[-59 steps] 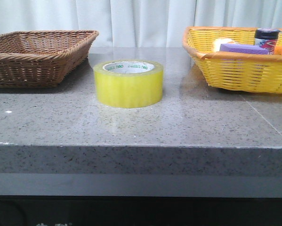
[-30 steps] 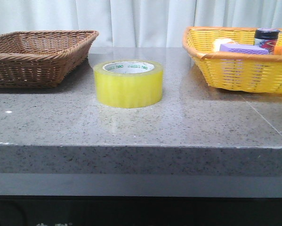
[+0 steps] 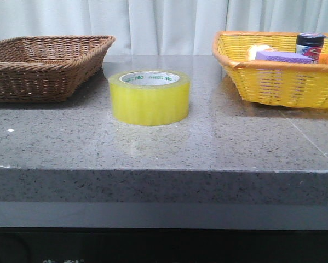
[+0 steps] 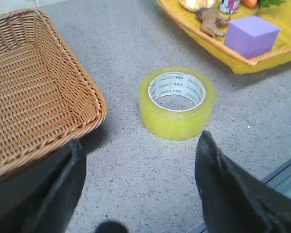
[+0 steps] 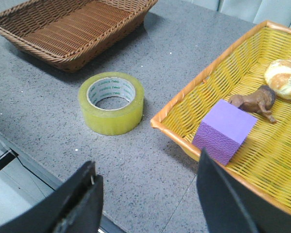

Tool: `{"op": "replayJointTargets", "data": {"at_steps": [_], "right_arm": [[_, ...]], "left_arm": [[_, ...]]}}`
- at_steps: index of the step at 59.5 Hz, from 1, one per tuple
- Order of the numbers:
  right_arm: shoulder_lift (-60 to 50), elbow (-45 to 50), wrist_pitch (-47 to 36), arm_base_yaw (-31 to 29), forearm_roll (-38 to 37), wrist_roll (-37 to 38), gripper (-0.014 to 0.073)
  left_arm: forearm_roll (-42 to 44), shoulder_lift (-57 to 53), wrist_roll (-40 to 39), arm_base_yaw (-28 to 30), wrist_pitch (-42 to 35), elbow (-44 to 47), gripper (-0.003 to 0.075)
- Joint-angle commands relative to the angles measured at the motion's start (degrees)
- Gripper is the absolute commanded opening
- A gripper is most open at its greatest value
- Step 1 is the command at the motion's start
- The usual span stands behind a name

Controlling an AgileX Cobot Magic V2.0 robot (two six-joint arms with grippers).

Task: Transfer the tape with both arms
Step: 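Move the left gripper down over the tape roll on the table, then close the left gripper on the rim of the tape roll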

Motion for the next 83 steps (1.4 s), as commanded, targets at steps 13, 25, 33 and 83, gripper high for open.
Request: {"op": "replayJointTargets", "data": {"at_steps": [13,25,33,83], "right_arm": [[-1.2,-1.1,-1.4,-0.4,0.5,-0.2,0.0447],[-1.2,-1.1,-1.4,-0.4,0.5,-0.2,0.0447],[-1.2,-1.1,-1.4,-0.4,0.5,-0.2,0.0447],[-1.2,-1.1,-1.4,-0.4,0.5,-0.2,0.0447]], "left_arm": [[-0.9,12.6,6.6,-0.4,4.7,-15.3,0.047],[-1.0,23.5,10.8,-3.3,9.2,-24.4,0.047],[-0.7,31.2,13.5,-7.6,13.0,-30.1,0.047],[-4.4,61.4,12.2,-10.6,28.4,-53.7,0.0468]]}}
